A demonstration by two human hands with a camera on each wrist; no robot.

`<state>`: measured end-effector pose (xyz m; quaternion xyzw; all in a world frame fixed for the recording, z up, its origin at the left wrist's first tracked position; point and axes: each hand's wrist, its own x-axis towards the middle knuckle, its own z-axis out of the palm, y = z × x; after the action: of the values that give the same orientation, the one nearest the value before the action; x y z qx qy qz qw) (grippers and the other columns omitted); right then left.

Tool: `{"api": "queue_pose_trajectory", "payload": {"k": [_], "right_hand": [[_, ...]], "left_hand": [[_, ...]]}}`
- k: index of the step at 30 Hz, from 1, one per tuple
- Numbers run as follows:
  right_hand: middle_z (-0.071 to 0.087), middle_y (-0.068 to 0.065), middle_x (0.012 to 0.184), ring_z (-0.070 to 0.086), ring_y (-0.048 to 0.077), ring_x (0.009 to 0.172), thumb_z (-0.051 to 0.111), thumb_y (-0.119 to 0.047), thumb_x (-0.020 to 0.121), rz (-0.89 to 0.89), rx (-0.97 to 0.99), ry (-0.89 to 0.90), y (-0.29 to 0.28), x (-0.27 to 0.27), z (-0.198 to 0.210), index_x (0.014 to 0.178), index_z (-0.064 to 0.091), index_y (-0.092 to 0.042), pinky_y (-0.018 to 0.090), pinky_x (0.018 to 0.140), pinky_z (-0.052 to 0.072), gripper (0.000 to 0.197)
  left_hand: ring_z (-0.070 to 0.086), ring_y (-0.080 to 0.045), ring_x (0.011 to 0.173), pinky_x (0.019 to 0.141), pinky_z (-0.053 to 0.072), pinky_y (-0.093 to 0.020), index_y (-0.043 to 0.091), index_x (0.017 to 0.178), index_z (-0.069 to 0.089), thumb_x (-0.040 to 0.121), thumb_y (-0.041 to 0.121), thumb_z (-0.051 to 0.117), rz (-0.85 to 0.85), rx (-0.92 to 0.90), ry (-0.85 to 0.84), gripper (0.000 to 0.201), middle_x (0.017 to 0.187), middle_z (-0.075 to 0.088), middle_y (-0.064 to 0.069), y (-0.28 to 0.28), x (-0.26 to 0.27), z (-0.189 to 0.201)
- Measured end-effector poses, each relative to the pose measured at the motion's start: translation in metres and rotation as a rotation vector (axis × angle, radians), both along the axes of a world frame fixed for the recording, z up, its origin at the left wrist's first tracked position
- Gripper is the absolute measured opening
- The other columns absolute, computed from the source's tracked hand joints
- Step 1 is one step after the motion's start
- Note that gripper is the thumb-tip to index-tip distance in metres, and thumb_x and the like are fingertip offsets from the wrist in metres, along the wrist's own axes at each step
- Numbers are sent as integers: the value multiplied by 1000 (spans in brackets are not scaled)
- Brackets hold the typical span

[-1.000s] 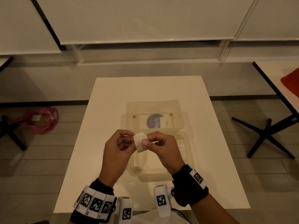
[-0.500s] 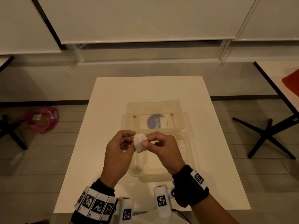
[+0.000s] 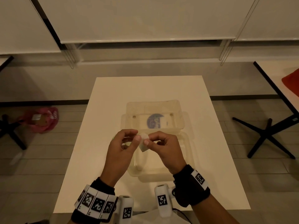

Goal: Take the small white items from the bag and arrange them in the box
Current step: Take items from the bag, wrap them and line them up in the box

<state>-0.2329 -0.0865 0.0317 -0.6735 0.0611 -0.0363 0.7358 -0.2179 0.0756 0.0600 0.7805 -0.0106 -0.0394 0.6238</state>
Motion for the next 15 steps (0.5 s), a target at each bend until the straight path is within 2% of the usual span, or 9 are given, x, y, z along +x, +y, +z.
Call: {"api": "queue_pose_trajectory", "payload": {"k": [3, 5, 7, 10, 13, 15], "right_hand": [[73, 13, 88, 71, 34, 85, 79, -10, 81, 20, 6, -13, 1, -1, -1, 86, 75, -3, 54, 78, 53, 10], [73, 12, 92, 70, 32, 89, 79, -11, 81, 27, 4, -12, 0, -1, -1, 86, 75, -3, 49, 77, 52, 10], [73, 11, 93, 69, 30, 91, 78, -12, 81, 34, -3, -10, -1, -2, -2, 85, 75, -1, 48, 79, 51, 12], [74, 6, 91, 68, 26, 90, 77, -18, 80, 32, -80, -5, -5, -2, -3, 80, 74, -4, 53, 85, 49, 15], [75, 0, 97, 67, 19, 98, 77, -19, 81, 33, -113, -37, -6, -4, 0, 84, 77, -10, 47, 86, 48, 10], [75, 0, 95, 67, 18, 96, 78, -17, 82, 36, -119, -43, -5, -5, 0, 85, 78, -11, 43, 86, 47, 7]], "left_hand": [[67, -8, 94, 78, 53, -38, 25, 91, 71, 92, 16, 70, -26, 41, -47, 8, 97, 72, 6, -1, 0, 1], [67, -9, 92, 77, 52, -36, 24, 87, 71, 91, 15, 71, -31, 41, -55, 10, 94, 72, 6, -2, 0, 2], [67, -10, 90, 78, 52, -38, 24, 86, 71, 90, 16, 71, -34, 34, -51, 10, 92, 72, 6, -3, 0, 3], [67, -11, 89, 79, 51, -41, 27, 82, 71, 90, 12, 71, -20, 34, -50, 17, 91, 73, 6, -3, 1, 3], [67, -11, 87, 78, 51, -44, 29, 82, 71, 89, 14, 72, -18, 36, -40, 17, 89, 73, 5, -4, 1, 4], [67, -12, 87, 78, 51, -48, 27, 81, 72, 89, 13, 73, -17, 44, -39, 16, 89, 73, 4, -3, 1, 4]]}}
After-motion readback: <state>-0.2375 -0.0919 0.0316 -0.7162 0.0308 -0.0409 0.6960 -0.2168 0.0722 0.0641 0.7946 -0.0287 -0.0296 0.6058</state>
